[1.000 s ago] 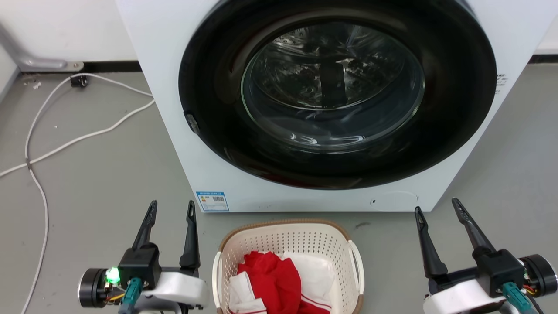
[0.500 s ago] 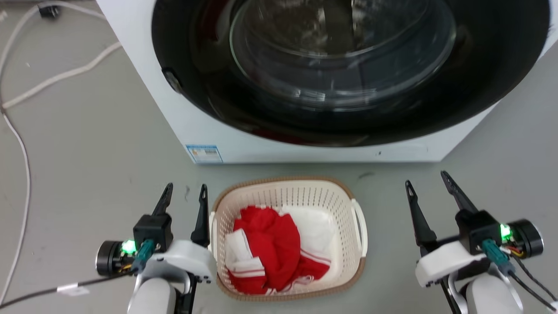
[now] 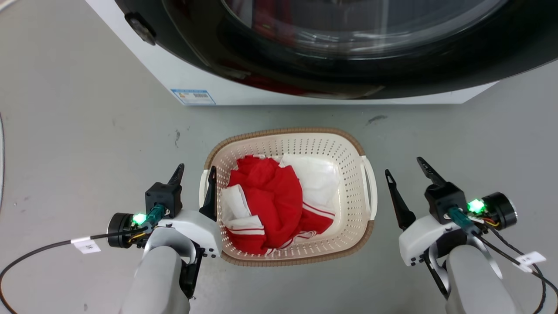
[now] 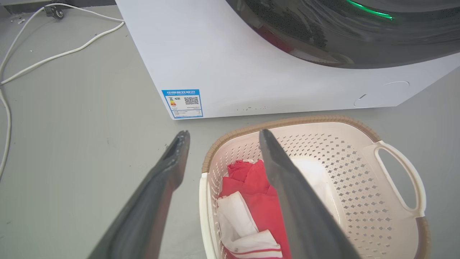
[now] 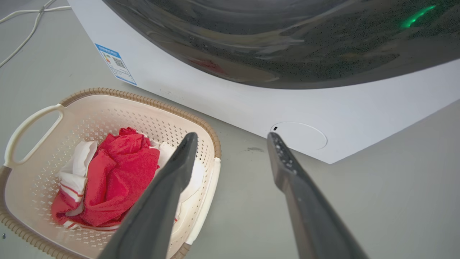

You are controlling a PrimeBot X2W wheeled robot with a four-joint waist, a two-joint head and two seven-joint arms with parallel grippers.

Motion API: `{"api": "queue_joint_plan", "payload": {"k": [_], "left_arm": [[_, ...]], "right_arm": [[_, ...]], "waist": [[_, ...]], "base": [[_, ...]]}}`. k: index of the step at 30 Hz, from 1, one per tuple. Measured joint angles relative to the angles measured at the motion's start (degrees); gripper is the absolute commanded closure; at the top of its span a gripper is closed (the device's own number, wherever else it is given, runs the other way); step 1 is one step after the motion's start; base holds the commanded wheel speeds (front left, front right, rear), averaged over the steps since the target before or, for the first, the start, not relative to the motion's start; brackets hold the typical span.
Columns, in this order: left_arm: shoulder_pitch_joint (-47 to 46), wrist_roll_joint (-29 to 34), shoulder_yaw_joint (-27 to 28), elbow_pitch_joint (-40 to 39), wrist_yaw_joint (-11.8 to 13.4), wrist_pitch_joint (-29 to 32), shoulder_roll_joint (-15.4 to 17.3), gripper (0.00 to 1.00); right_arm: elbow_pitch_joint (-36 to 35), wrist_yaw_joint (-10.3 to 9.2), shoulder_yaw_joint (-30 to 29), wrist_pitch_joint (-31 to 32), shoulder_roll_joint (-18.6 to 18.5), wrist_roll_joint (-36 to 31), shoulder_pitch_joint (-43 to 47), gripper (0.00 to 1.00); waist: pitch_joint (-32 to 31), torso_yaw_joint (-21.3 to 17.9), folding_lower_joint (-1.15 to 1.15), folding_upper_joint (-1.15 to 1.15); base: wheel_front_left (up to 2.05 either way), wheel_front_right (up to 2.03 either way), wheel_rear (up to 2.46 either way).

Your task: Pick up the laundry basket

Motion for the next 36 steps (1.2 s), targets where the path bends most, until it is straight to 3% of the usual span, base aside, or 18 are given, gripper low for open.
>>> {"api": "queue_joint_plan", "payload": {"k": [15,36], "left_arm": [[-4.85,-2.04,1.0,10.62,-0.6,0.0,-0.01,0.0],[-11.52,-3.96,-0.88,22.14,-0.21,0.0,0.0,0.0]], "right_arm": [[14.56,0.01,1.12,0.0,0.01,-1.93,-7.44,0.0],[28.61,0.0,-0.99,-0.01,0.01,-5.84,-16.34,0.0]], "waist": [[5.89,0.86,-0.01,0.0],[13.75,2.79,-0.01,0.0]], "base": [[0.0,0.0,0.0],[0.0,0.0,0.0]]}}
